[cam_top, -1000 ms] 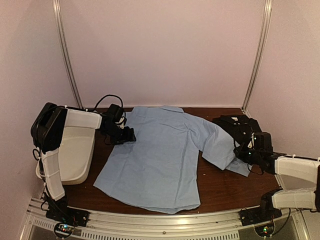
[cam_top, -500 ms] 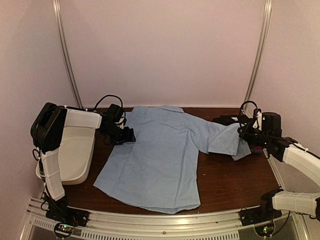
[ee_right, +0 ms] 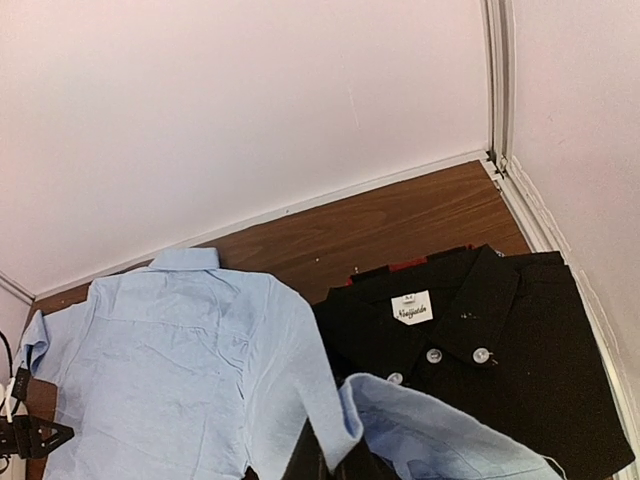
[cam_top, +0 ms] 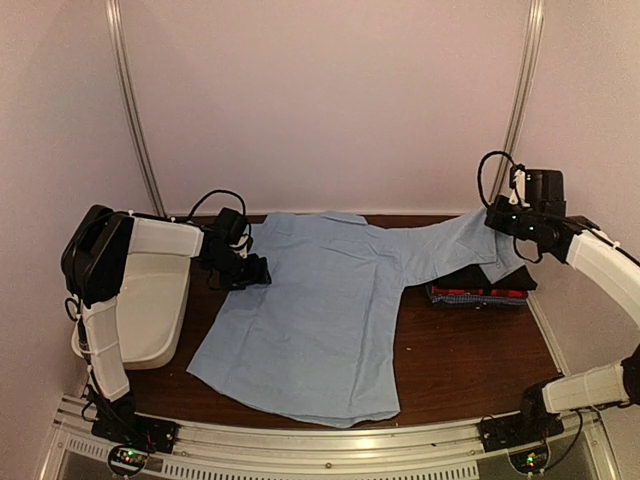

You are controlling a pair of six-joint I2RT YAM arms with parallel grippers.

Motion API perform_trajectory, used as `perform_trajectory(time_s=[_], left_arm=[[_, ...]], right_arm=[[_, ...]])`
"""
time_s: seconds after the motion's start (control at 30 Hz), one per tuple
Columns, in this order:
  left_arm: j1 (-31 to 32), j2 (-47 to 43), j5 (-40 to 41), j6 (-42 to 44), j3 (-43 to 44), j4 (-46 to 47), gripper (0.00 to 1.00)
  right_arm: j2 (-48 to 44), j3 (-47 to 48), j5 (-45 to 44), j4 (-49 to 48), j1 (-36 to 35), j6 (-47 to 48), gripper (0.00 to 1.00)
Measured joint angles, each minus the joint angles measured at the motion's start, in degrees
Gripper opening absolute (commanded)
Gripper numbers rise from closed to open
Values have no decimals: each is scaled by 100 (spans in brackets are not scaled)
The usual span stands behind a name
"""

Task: Fold and stack the long sleeve shirts
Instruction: Adjust the sleeve at the center of the board.

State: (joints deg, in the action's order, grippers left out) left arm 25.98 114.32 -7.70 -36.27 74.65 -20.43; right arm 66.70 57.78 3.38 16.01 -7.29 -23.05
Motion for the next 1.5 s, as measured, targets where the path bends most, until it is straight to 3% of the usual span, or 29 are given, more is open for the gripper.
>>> perform_trajectory(time_s=[0.23, 0.57, 0.77, 1.0, 1.23, 1.5], left_arm=[[0, 0, -9, 39, 15, -31, 80], [-2, 0, -76, 125, 63, -74, 80], [0, -4, -173, 129, 76, -79, 80], [48, -208, -323, 153, 151, -105, 80], [131, -431, -444, 166, 197, -101, 80], [245, -483, -584, 164, 243, -107, 80]], right_arm=[[640, 372, 472, 63, -7, 262, 3], [1064, 1071, 433, 435, -83, 590, 6], [1449, 1279, 422, 352, -857, 514, 7], [2243, 1005, 577, -68, -1711, 166, 23], [2712, 822, 820, -181, -1720, -9, 51], [2629, 785, 660, -297, -1727, -35, 54]])
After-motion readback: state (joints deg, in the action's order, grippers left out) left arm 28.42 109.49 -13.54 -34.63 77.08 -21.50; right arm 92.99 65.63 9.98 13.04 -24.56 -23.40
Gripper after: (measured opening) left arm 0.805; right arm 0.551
